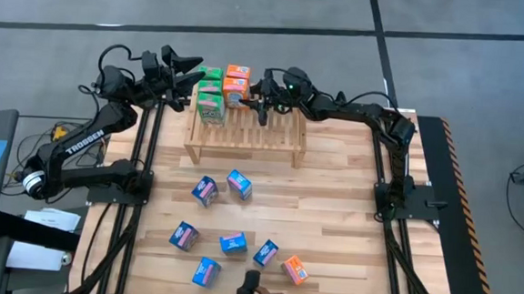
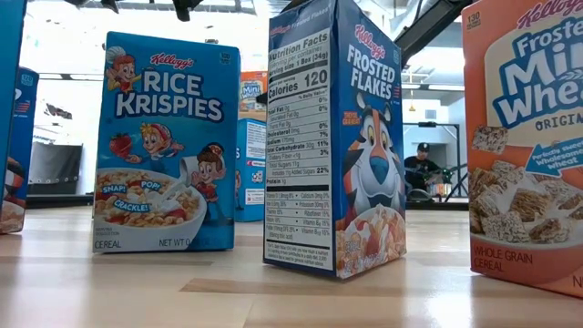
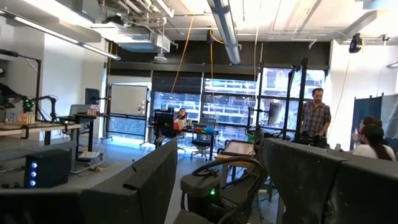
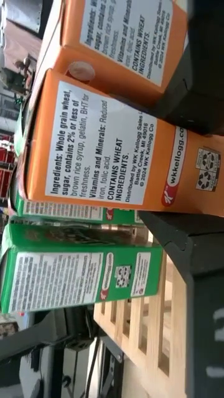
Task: Stack cereal on shelf
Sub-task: Put the right orange cereal box on the shelf aligned with the other orange cereal box, then put the orange cereal box on the shelf aligned with the other cereal boxes
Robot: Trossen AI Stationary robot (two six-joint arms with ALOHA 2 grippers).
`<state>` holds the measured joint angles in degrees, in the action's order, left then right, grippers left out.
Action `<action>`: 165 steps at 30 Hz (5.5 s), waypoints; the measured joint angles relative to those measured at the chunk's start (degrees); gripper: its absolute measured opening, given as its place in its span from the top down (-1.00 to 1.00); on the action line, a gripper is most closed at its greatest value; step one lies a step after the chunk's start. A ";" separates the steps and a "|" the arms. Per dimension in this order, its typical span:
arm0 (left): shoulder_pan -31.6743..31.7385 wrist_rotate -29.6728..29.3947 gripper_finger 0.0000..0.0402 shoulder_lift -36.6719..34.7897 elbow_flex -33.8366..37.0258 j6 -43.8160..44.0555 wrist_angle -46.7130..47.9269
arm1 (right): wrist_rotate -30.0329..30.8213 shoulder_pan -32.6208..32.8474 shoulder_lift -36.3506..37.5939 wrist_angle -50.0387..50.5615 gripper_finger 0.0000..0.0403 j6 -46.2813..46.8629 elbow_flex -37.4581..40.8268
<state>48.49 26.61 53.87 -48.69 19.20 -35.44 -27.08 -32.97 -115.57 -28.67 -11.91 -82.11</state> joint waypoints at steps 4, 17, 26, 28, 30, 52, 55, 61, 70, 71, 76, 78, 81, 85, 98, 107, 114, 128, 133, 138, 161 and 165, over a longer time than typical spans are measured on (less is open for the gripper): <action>0.00 0.00 -0.14 0.00 0.02 0.02 0.00 | 0.21 -0.02 0.00 0.16 0.02 0.26 0.00; -0.02 -0.02 -0.14 0.00 0.02 -0.06 -0.02 | 0.21 -0.03 0.34 3.55 -0.17 1.43 0.00; -0.02 0.02 -0.14 0.00 0.02 0.46 0.00 | 0.19 -1.75 4.84 11.81 -0.17 1.99 0.02; -0.02 -0.10 -0.14 0.02 0.02 0.46 0.01 | 0.23 -1.75 4.94 10.57 -0.17 2.30 0.02; -0.02 -0.13 -0.14 0.02 0.02 0.48 0.02 | -0.01 -1.39 4.60 9.86 -0.17 2.32 0.02; -0.02 -0.52 -0.14 0.15 0.02 -0.24 1.86 | -0.03 0.99 3.72 9.49 0.05 1.14 0.02; -0.02 -0.52 -0.14 0.15 0.02 -0.20 1.86 | -0.02 1.09 3.72 9.30 0.06 1.36 0.02; -0.02 -0.52 -0.14 0.15 0.02 -0.32 1.84 | -0.03 1.09 3.72 8.91 0.06 1.78 0.02; -0.02 -0.52 -0.14 0.15 0.02 -0.24 1.77 | -1.19 1.36 3.68 5.70 0.06 4.32 0.02; -0.02 -0.51 -0.14 0.15 0.02 -0.24 1.77 | -1.30 1.54 3.05 4.54 0.06 4.37 -0.01; -0.02 -0.51 -0.14 0.15 0.02 -0.47 1.73 | -1.30 1.69 -1.12 -0.46 0.06 7.81 0.13; -0.06 -0.51 -0.14 0.15 0.02 -0.44 1.75 | -1.30 1.82 -1.22 -0.10 0.06 7.85 0.11; -0.04 -0.50 -0.14 0.15 0.02 -0.44 1.66 | -1.27 1.65 -1.22 0.08 0.06 7.20 0.00; -0.04 -0.48 -0.14 0.15 0.02 -0.52 1.68 | -1.15 1.35 -1.22 -0.41 0.05 7.18 0.00; -0.04 -0.48 -0.14 0.15 0.02 -1.42 1.79 | -1.32 0.24 -1.22 2.60 -0.30 6.91 -0.07; 0.00 -0.57 -0.14 0.15 0.02 -1.44 1.79 | -1.16 -0.31 1.07 11.83 -0.35 4.46 -2.10; 0.00 -1.03 -0.14 0.15 0.02 -1.64 1.93 | -1.27 -2.29 5.21 20.70 -0.35 2.37 -2.08; -4.46 13.80 -0.14 -0.04 -1.55 -2.20 11.89 | -1.25 -3.70 26.59 49.77 -0.35 -0.18 -2.05; -14.86 9.76 -0.14 0.19 -10.23 -16.74 40.61 | 0.92 -2.68 35.74 63.20 -0.35 2.66 -2.05; -27.31 -7.25 -0.14 2.53 -20.49 -26.20 63.74 | 4.93 2.36 42.55 75.39 -0.35 6.10 -2.05; -52.31 -19.19 -0.14 18.56 -35.00 -24.26 68.08 | 34.23 61.16 44.01 102.45 -0.35 76.60 -2.05; -52.26 -16.74 -0.14 18.18 -35.29 -26.95 67.94 | 37.76 70.00 40.27 102.67 -0.35 90.44 -2.01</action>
<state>-3.77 9.87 72.04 -83.98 -7.75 32.50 10.67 37.02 -75.30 74.00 78.54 -84.11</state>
